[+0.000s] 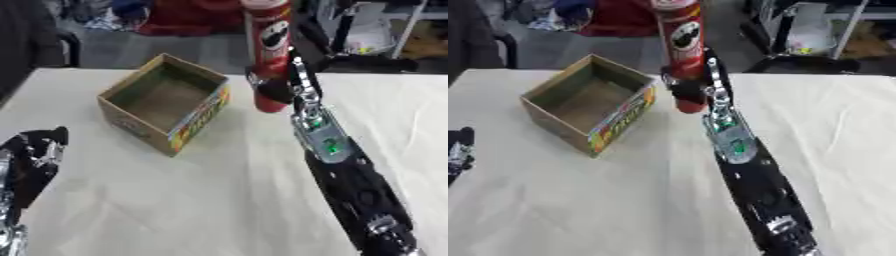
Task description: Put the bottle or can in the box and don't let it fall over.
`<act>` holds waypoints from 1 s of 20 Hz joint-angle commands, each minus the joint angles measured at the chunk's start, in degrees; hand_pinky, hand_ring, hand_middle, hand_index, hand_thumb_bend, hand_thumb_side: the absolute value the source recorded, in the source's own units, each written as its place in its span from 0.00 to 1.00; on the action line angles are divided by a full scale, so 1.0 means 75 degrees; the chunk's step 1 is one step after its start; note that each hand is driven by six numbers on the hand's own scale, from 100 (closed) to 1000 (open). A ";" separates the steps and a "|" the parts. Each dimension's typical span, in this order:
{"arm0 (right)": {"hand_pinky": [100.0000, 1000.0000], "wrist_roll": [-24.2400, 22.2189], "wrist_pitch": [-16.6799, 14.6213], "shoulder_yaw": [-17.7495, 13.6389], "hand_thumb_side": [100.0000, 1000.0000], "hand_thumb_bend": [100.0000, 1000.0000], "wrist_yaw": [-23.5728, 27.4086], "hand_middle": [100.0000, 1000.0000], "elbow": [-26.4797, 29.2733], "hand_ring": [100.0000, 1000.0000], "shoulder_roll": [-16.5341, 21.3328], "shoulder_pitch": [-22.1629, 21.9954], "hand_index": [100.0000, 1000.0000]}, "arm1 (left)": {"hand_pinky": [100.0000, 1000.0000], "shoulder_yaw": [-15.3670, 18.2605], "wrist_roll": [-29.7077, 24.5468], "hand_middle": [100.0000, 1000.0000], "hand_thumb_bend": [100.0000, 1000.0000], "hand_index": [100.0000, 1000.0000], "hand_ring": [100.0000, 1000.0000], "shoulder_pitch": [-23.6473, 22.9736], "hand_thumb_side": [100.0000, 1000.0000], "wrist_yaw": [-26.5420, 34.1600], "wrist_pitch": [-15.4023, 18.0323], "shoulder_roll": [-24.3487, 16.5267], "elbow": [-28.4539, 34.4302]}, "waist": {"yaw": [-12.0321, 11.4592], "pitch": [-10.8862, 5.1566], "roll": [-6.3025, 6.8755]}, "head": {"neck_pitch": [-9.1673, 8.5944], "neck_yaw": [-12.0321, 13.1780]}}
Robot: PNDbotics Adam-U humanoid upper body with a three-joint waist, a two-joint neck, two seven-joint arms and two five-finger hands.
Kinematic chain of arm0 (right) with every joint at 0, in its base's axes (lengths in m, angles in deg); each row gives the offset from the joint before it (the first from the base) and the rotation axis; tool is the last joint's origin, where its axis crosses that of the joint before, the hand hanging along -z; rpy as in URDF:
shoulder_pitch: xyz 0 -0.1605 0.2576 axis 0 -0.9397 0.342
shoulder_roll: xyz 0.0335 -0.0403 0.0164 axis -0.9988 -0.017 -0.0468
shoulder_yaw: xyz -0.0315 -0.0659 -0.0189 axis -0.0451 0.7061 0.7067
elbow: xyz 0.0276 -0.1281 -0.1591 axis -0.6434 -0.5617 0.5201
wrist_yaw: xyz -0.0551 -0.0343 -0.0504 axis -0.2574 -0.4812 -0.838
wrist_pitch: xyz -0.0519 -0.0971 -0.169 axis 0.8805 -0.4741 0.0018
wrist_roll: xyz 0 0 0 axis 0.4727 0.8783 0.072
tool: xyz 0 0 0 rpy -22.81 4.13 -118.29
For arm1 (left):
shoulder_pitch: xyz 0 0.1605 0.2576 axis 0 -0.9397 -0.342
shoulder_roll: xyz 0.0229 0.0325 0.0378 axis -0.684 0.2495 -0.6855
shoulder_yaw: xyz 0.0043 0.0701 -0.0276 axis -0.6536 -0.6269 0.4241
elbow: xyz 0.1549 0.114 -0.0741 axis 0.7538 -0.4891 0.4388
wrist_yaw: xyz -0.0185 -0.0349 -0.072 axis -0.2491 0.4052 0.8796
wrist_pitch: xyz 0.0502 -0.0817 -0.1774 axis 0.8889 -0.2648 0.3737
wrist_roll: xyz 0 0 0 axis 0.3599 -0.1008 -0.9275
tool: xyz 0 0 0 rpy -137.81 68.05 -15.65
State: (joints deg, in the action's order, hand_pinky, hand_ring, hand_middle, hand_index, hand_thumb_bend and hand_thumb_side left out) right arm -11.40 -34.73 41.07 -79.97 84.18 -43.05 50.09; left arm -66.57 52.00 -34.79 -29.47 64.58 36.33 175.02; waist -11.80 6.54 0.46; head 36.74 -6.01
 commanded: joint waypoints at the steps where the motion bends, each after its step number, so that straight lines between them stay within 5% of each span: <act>1: 0.92 -0.0180 -0.0113 0.0019 0.00 0.00 0.0324 0.85 -0.0186 0.89 -0.0100 0.0424 0.32 | 0.43 -0.0178 -0.0192 0.38 0.31 0.63 0.41 0.0305 0.58 0.0076 0.0040 0.0019 -0.0020 | -0.0271 0.0081 0.0080 | -0.0263 -0.0348; 6: 0.93 -0.0378 -0.0415 0.0003 0.00 0.00 0.0337 0.85 -0.0630 0.89 -0.0338 0.0819 0.33 | 0.43 -0.0486 -0.0509 0.37 0.31 0.63 0.41 0.0732 0.58 0.0122 0.0104 0.0100 -0.0180 | -0.1052 0.0232 -0.0114 | -0.0525 -0.0809; 7: 0.94 -0.0388 -0.0519 0.0013 0.00 0.00 0.0281 0.88 -0.0712 0.92 -0.0381 0.0867 0.46 | 0.43 -0.0523 -0.0551 0.37 0.31 0.63 0.41 0.0782 0.58 0.0115 0.0113 0.0110 -0.0201 | -0.1137 0.0256 -0.0147 | -0.0550 -0.0873; 8: 0.96 -0.0441 -0.0673 0.0062 0.00 0.00 0.0114 0.95 -0.0811 0.95 -0.0398 0.0912 0.84 | 0.43 -0.0554 -0.0588 0.37 0.31 0.63 0.41 0.0819 0.58 0.0103 0.0121 0.0118 -0.0217 | -0.1200 0.0277 -0.0177 | -0.0565 -0.0933; 9: 0.98 -0.0567 -0.0853 0.0131 0.05 0.12 -0.0196 1.00 -0.0914 0.98 -0.0393 0.0943 1.00 | 0.43 -0.0574 -0.0614 0.37 0.31 0.63 0.41 0.0843 0.58 0.0093 0.0126 0.0125 -0.0229 | -0.1235 0.0292 -0.0202 | -0.0572 -0.0979; 10: 0.99 -0.0729 -0.1013 0.0209 0.16 0.20 -0.0643 1.00 -0.1006 1.00 -0.0356 0.0963 1.00 | 0.43 -0.0587 -0.0632 0.37 0.31 0.63 0.41 0.0857 0.58 0.0080 0.0130 0.0125 -0.0235 | -0.1251 0.0303 -0.0228 | -0.0579 -0.1008; 11: 0.99 -0.0831 -0.1125 0.0227 0.03 0.16 -0.1144 1.00 -0.1075 1.00 -0.0329 0.0967 1.00 | 0.43 -0.0593 -0.0643 0.37 0.29 0.63 0.41 0.0864 0.56 0.0067 0.0133 0.0124 -0.0238 | -0.1256 0.0310 -0.0244 | -0.0584 -0.1023; 12: 0.99 -0.0790 -0.1181 0.0207 0.26 0.26 -0.1784 1.00 -0.1111 1.00 -0.0278 0.0953 1.00 | 0.43 -0.0593 -0.0647 0.37 0.31 0.63 0.41 0.0867 0.58 0.0053 0.0133 0.0119 -0.0241 | -0.1247 0.0315 -0.0275 | -0.0593 -0.1028; 16: 0.99 -0.0237 -0.1084 0.0010 0.30 0.31 -0.3629 1.00 -0.1155 1.00 -0.0293 0.0834 1.00 | 0.43 -0.0588 -0.0653 0.37 0.31 0.63 0.41 0.0834 0.58 0.0000 0.0116 0.0110 -0.0274 | -0.1152 0.0306 -0.0321 | -0.0596 -0.0964; 20: 0.99 0.0070 -0.0987 -0.0097 0.30 0.30 -0.4312 1.00 -0.0987 1.00 -0.0260 0.0772 1.00 | 0.43 -0.0573 -0.0656 0.37 0.31 0.63 0.41 0.0782 0.58 -0.0040 0.0119 0.0099 -0.0293 | -0.1022 0.0257 -0.0312 | -0.0598 -0.0936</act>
State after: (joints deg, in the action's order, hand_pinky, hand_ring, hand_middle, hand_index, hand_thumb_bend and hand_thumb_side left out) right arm -11.72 -42.24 40.81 -110.47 75.40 -45.85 54.97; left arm -70.99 47.24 -29.33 -29.45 65.41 37.60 172.18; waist -19.28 8.84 -1.59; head 32.84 -13.17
